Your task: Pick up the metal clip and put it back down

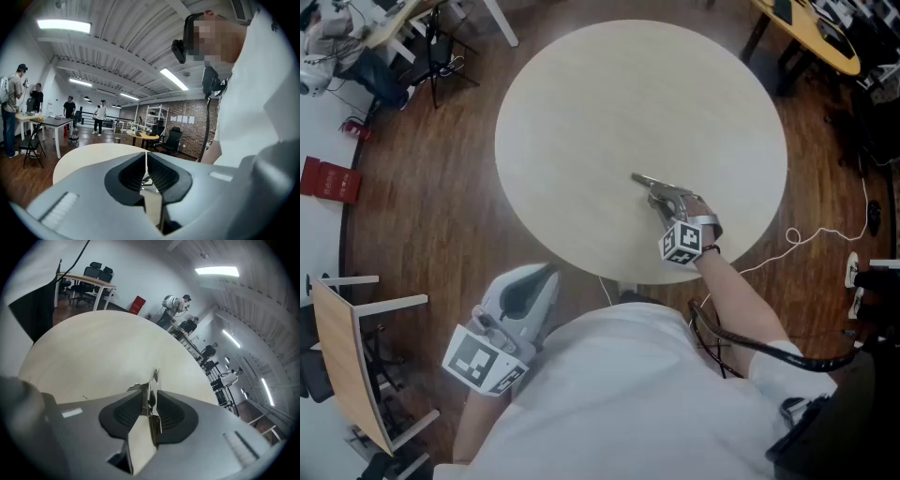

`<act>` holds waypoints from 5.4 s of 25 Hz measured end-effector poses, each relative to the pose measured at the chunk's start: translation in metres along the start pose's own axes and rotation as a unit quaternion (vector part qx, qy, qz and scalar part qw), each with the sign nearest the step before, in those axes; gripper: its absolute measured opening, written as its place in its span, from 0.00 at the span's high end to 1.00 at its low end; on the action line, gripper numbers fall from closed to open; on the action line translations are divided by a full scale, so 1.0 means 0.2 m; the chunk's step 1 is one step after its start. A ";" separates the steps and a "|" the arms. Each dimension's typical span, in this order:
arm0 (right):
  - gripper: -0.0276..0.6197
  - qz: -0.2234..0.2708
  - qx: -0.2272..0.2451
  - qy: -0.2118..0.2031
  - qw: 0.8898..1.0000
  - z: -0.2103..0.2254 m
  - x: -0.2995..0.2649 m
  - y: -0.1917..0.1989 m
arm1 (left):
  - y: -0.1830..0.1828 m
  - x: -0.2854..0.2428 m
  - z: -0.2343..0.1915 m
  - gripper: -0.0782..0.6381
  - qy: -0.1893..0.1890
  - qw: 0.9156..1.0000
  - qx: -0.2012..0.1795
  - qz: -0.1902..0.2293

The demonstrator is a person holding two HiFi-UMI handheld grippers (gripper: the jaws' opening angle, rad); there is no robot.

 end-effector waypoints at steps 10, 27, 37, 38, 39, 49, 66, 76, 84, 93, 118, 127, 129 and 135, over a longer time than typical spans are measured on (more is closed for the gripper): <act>0.95 0.007 -0.030 -0.007 1.000 -0.07 0.09 0.20 | 0.17 -0.11 0.04 0.89 -0.015 0.999 0.028 -0.010; 0.95 0.081 -0.025 0.046 0.995 0.36 0.48 -0.53 | 0.23 0.25 -0.15 0.89 -0.015 0.998 -0.017 0.054; 0.95 0.105 -0.012 0.076 0.992 0.21 1.03 -0.92 | 0.32 0.62 -0.02 0.89 0.004 0.997 -0.019 0.074; 0.95 0.106 -0.011 0.080 0.991 0.18 1.09 -0.96 | 0.34 0.66 0.00 0.89 0.008 0.997 -0.020 0.075; 0.95 0.108 -0.010 0.085 0.990 0.16 1.15 -0.99 | 0.34 0.70 0.02 0.89 0.010 0.997 -0.023 0.077; 0.95 0.121 0.008 0.101 0.988 0.05 1.57 -1.30 | 0.32 0.96 0.09 0.89 0.014 0.997 -0.006 0.077; 0.95 0.100 -0.012 0.110 0.989 0.07 1.55 -1.17 | 0.28 0.87 0.11 0.89 0.034 0.997 -0.013 0.067; 0.95 0.043 -0.021 0.086 0.995 0.26 0.93 -0.58 | 0.22 0.56 0.02 0.89 0.014 0.999 0.003 0.049; 0.95 0.019 -0.011 0.048 0.999 0.27 0.38 -0.19 | 0.09 0.24 -0.03 0.89 0.001 1.000 0.020 0.008; 0.95 0.027 0.026 0.037 0.999 0.14 0.15 -0.05 | 0.04 0.00 -0.04 0.89 -0.007 0.998 0.047 -0.034; 0.66 0.071 -0.131 0.051 0.988 0.09 0.46 -0.26 | 0.09 0.17 0.04 0.89 0.049 0.998 0.023 -0.036; 0.66 0.077 -0.241 0.124 0.959 -0.25 1.20 -0.67 | 0.25 0.72 0.20 0.89 0.104 0.994 -0.026 0.032; 0.66 0.072 -0.263 0.123 0.954 -0.39 1.39 -0.76 | 0.29 0.81 0.24 0.89 0.125 0.991 -0.023 0.045; 0.66 0.054 -0.310 0.119 0.942 -0.65 1.85 -0.93 | 0.41 0.93 0.38 0.89 0.191 0.980 -0.019 0.042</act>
Point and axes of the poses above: the fingertips, and each gripper's own axes: x backward along the fingers, z to its right, y out of its underside, the point moved 6 cm from there along x, backward along the fingers, and after that the axes turned 9 degrees about y, right-handed, at the moved point
